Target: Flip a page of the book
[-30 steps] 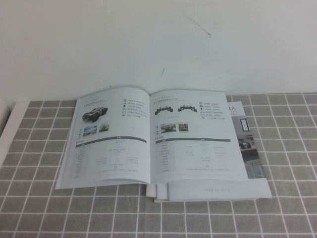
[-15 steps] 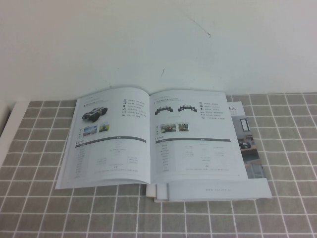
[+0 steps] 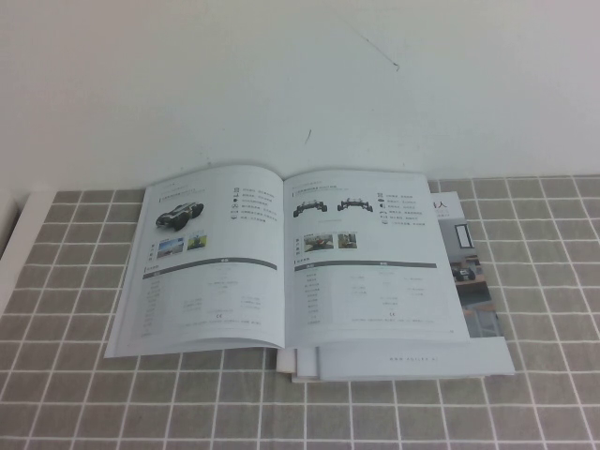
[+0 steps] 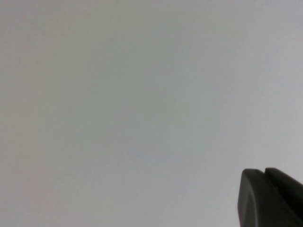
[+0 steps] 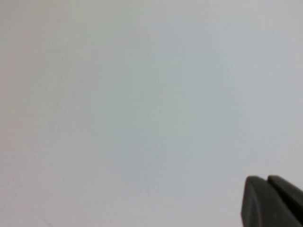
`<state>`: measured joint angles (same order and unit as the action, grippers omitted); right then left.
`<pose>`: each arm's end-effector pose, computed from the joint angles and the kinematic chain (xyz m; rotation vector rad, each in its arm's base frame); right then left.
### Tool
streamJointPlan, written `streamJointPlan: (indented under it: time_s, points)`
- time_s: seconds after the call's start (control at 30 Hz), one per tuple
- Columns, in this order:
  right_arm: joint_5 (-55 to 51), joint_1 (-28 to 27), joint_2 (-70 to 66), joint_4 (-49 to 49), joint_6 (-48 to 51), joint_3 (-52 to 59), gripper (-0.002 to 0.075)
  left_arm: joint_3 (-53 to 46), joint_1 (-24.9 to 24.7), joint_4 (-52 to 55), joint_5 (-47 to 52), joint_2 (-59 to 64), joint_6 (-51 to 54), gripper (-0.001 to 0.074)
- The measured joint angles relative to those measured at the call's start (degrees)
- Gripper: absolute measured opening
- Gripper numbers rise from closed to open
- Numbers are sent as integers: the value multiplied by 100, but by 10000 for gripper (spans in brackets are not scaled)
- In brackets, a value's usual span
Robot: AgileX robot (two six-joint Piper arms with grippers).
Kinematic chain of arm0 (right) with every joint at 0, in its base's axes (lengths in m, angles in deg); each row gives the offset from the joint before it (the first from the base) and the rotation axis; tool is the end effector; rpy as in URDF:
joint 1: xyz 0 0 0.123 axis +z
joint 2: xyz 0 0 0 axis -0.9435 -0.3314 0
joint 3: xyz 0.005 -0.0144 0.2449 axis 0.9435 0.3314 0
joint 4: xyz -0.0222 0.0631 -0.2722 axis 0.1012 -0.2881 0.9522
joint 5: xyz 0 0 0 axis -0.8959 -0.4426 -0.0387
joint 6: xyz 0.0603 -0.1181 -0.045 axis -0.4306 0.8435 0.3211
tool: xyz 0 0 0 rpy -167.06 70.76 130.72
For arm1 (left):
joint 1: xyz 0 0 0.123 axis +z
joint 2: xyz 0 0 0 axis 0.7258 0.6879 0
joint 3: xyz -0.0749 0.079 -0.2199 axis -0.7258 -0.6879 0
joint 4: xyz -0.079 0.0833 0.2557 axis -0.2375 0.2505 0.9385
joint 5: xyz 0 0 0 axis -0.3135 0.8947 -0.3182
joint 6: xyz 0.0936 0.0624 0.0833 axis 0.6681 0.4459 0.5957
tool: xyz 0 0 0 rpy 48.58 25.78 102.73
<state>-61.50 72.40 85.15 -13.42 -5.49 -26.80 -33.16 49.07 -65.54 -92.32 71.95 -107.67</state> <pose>0.1542 -0.0022 0.2715 0.0661 1.0210 0.0685 0.1440 0.0041 0.2890 -0.2082 0.8862 -0.3841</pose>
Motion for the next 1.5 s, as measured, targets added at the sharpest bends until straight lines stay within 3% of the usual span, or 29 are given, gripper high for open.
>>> streamJointPlan:
  time_s: [0.17,0.3,0.5,0.67,0.93,1.2,1.3,1.5]
  points:
    - [139,0,0,-26,-538,-713,-1,961,0,849,264,0,-235,-3]
    - [6,0,0,-26,-717,-1712,-1,2184,0,2115,519,-4,-255,-3]
    - [-1352,0,-381,521,-741,-3523,-1,3533,0,3462,1115,209,-812,-3]
    - [-3131,0,-1342,1336,-741,-4674,-1,4132,0,3666,2604,847,-1233,-3]
    - [-5646,0,-2646,1823,-741,-5192,-1,4292,-273,2957,5853,1848,-1204,-3]
    - [-6256,0,-2798,1539,-764,-5192,-1,4292,-1121,1163,8776,2907,1378,-3]
    - [-6284,0,-2798,1051,-767,-5023,-1,4292,-1263,875,9011,3241,1919,-3]
    - [-6402,0,-2809,517,-757,-4374,-1,4292,-1302,40,8570,3545,2230,-3]
